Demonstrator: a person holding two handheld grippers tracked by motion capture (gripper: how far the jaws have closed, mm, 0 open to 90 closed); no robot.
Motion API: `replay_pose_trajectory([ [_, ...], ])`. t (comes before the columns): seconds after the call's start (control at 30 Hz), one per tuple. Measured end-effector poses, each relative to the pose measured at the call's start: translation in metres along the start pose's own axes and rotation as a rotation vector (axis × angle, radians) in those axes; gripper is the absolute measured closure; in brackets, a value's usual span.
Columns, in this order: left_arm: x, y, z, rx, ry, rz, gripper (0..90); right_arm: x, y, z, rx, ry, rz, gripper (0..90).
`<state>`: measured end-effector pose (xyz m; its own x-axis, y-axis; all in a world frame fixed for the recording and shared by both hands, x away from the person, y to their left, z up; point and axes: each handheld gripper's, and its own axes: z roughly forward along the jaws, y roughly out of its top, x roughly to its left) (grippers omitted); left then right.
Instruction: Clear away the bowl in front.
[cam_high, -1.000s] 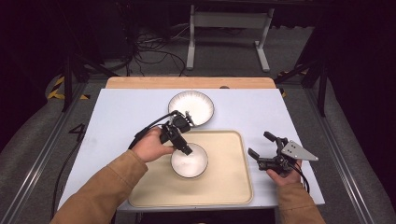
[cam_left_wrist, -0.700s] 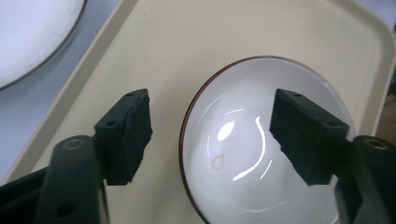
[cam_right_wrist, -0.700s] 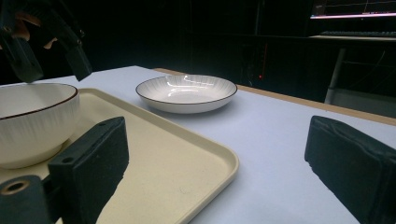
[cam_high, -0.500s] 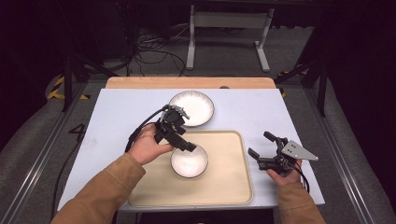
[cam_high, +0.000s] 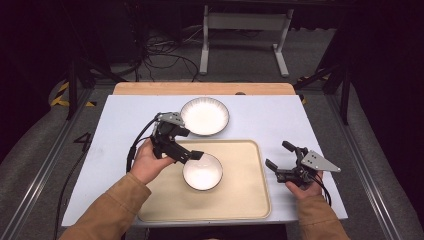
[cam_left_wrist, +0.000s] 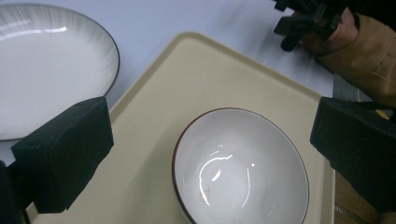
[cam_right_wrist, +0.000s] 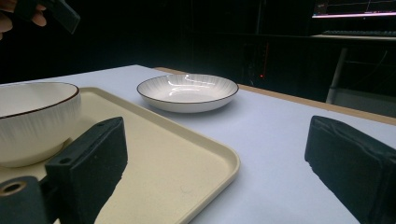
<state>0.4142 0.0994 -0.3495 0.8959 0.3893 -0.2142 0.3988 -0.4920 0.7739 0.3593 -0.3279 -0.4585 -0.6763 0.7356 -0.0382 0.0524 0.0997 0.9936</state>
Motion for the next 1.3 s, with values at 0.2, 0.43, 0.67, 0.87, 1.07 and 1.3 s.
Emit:
replay_pose_trajectory([
  [0.2, -0.003, -0.020, -0.019, -0.145, 0.031, 0.017, 0.2, -0.001, 0.000, 0.000, 0.000, 0.002, 0.004, 6.3],
  [0.43, -0.006, -0.044, -0.034, -0.247, 0.124, 0.048, 0.2, -0.002, 0.000, 0.000, 0.000, 0.013, 0.009, 6.4],
  [0.67, -0.007, -0.069, -0.049, -0.345, 0.133, 0.064, 0.2, -0.002, 0.000, 0.000, -0.001, 0.014, 0.010, 6.4],
  [0.87, -0.004, -0.087, -0.058, -0.412, 0.159, 0.068, 0.2, -0.002, 0.000, 0.000, 0.000, 0.015, 0.007, 6.4],
  [1.07, 0.001, -0.103, -0.063, -0.435, 0.150, 0.044, 0.2, -0.002, 0.000, 0.000, -0.001, 0.017, 0.008, 6.3],
  [1.3, 0.007, -0.122, -0.065, -0.445, 0.180, 0.055, 0.2, -0.001, 0.000, 0.000, -0.001, 0.016, 0.006, 6.2],
])
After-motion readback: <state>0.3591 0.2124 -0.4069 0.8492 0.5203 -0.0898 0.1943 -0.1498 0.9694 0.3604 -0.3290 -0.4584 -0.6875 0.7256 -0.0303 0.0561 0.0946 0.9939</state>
